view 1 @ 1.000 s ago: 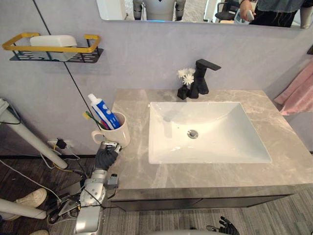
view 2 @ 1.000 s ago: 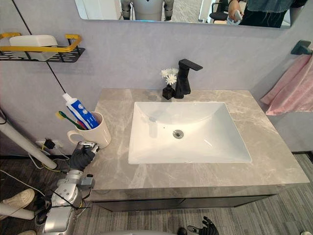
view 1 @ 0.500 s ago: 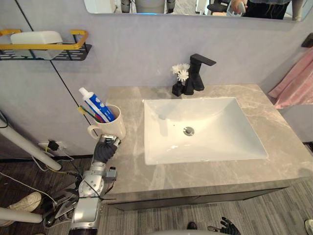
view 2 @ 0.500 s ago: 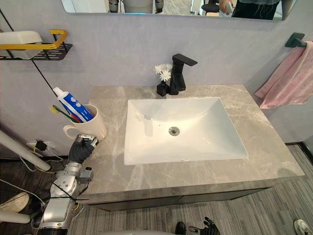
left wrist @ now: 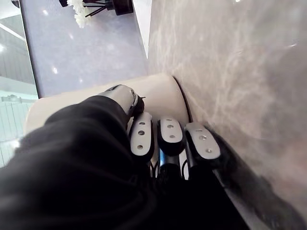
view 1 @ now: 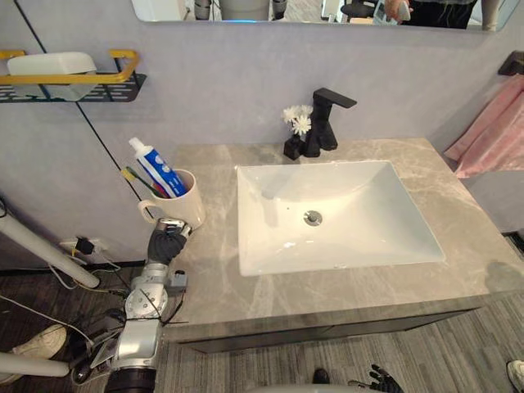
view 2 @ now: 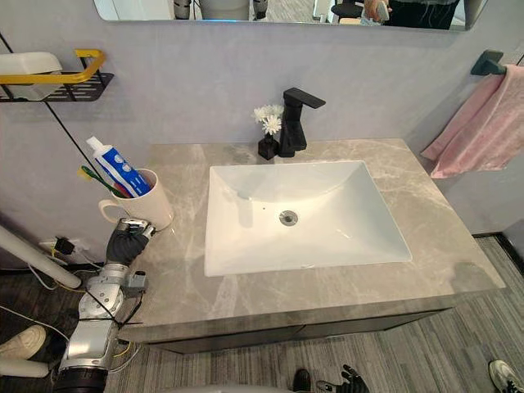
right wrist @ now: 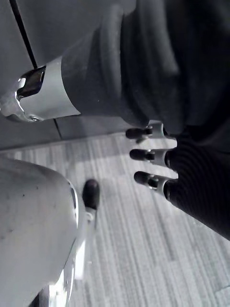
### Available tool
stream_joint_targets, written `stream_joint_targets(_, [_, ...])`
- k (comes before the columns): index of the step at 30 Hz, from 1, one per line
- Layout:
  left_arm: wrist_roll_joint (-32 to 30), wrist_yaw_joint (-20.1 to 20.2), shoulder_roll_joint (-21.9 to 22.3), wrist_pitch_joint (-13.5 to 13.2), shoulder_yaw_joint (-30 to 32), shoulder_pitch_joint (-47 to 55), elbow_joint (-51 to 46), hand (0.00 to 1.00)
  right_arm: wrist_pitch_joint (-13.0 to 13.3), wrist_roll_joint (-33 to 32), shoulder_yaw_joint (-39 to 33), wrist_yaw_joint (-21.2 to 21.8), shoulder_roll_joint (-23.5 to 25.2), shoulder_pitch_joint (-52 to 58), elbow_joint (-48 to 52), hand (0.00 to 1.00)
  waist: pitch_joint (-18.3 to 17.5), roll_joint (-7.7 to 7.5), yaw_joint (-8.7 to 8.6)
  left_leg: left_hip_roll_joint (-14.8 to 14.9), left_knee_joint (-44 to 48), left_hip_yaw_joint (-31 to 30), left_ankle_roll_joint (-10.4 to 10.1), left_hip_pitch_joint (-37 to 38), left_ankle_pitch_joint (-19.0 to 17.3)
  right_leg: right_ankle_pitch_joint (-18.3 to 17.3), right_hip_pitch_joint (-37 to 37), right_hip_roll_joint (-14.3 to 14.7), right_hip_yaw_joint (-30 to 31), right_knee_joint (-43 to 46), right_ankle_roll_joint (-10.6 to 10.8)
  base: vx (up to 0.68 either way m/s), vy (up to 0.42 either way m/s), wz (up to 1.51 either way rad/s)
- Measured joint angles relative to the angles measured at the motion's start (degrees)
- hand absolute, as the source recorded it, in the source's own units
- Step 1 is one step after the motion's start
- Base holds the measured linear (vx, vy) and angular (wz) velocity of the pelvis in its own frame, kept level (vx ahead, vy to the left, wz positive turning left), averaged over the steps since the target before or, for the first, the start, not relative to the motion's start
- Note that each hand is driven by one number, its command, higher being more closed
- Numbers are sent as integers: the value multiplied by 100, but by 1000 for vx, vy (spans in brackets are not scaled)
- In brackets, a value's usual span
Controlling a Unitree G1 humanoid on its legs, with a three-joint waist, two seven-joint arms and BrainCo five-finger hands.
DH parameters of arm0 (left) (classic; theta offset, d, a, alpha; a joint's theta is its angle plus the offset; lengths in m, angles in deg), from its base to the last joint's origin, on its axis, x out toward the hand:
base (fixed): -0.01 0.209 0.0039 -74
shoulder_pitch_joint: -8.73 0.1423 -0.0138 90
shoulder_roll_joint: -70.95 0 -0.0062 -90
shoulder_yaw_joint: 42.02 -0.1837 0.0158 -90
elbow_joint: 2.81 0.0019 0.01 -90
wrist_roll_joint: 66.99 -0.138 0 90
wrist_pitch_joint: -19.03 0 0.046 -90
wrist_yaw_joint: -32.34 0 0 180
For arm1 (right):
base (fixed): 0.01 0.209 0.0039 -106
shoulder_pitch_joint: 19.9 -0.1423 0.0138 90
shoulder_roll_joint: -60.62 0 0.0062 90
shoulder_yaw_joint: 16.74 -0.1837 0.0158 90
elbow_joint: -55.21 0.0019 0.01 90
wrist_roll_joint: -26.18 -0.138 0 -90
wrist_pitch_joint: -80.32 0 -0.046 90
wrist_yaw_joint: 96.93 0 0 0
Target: Organize washtable
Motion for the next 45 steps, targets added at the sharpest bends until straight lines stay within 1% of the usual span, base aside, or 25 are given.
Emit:
stream_joint_targets(6, [-100, -19, -53, 7, 0, -187, 190, 100, 1, 0, 28, 6, -32, 4, -1, 0, 12, 17, -13, -7, 5, 7, 1, 1, -1, 11, -8, -2, 34, 0, -3, 0, 0, 0])
stream_joint_targets(8, [-130, -96, -68, 32, -1, -237, 224, 100, 23, 0, 35, 6, -71, -7, 1, 0, 34, 33, -27, -9, 7, 16, 1, 4, -1, 21, -15, -1, 57, 0, -10, 0, 0, -2])
stream_joint_targets(14, [-139, -107, -181, 33, -22, -303, 309, 100, 27, 0, 146, 6, -153, 5, 0, 0, 82, 85, -46, -13, 8, 25, 1, 6, 0, 32, -27, 0, 82, 0, -5, 0, 0, -1])
stream_joint_targets(20, [-144, -110, -199, 87, -54, -463, 417, 100, 32, 0, 149, 6, -153, 10, 0, 0, 85, 79, -48, -14, 10, 28, 1, 7, 0, 35, -27, 0, 88, 0, -5, 0, 0, 0])
stream_joint_targets(23, [-157, -110, -288, 95, -72, -472, 435, 100, 35, 1, 151, 6, -154, 13, 0, 0, 85, 78, -91, -15, 11, 31, 1, 9, 0, 37, -27, 0, 92, 0, -7, 0, 0, 0])
stream_joint_targets(28, [-199, -114, -348, 109, -103, -483, 453, 100, 35, 0, 198, 7, -153, 13, 0, 0, 85, 78, -110, -16, 16, 34, 1, 11, 0, 42, -27, -1, 96, 0, -9, 0, 0, 0])
stream_joint_targets(45, [-193, -83, -393, 160, -289, -534, 439, 100, 35, 0, 199, 8, -150, 74, 5, 0, 86, 76, -93, -16, 59, 6, 4, 27, -1, 54, 31, -11, 68, 8, -14, 0, 0, 0])
